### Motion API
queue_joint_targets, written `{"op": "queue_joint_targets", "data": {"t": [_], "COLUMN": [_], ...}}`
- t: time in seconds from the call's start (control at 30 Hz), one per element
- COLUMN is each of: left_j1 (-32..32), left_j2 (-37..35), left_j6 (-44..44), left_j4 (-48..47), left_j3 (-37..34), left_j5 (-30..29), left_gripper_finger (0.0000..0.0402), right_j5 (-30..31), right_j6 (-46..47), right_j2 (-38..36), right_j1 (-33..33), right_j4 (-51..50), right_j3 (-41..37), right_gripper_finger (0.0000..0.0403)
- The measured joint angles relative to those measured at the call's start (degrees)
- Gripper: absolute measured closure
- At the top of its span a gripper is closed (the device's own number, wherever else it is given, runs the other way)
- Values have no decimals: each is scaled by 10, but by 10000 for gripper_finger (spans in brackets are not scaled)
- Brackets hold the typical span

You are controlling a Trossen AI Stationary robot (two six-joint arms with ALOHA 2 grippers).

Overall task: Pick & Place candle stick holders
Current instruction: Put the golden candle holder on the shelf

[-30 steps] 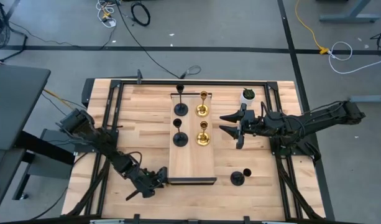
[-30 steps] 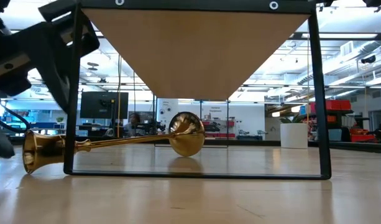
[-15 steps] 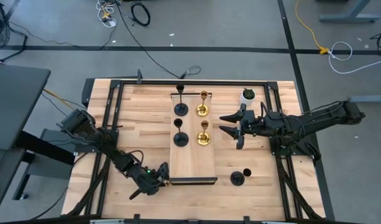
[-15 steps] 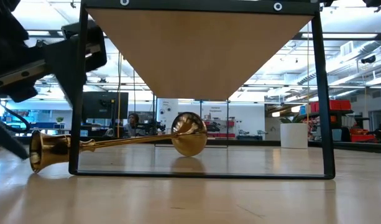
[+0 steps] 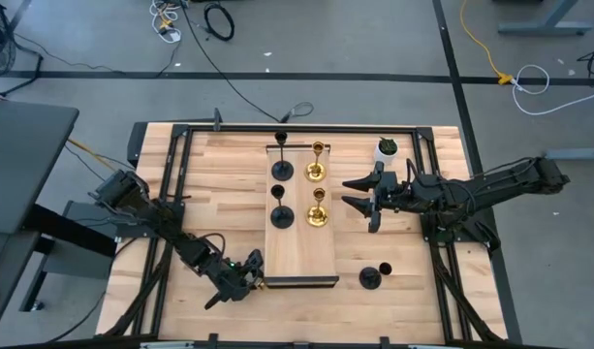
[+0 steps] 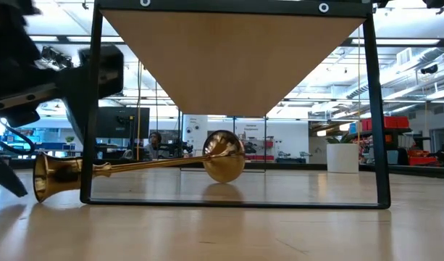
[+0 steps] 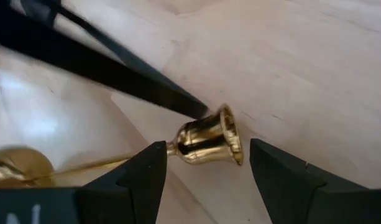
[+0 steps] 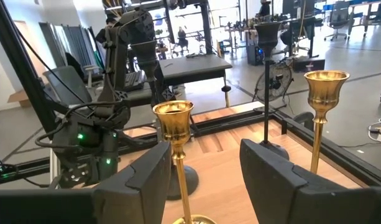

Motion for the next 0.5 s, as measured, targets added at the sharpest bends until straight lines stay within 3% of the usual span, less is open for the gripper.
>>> {"op": "queue_joint_targets", "data": {"t": [0.5], "left_j1": [20], "left_j2": [0], "left_j6": [-44], "left_j4": [12], "left_j3": [0], "left_j5": [51], "left_gripper_finger": [170], "right_j5": [1], "right_j6": [2], "right_j2": [0], "right_j1": [0], "right_j4": [0], "right_j3": [0], "right_gripper_finger": [211]}}
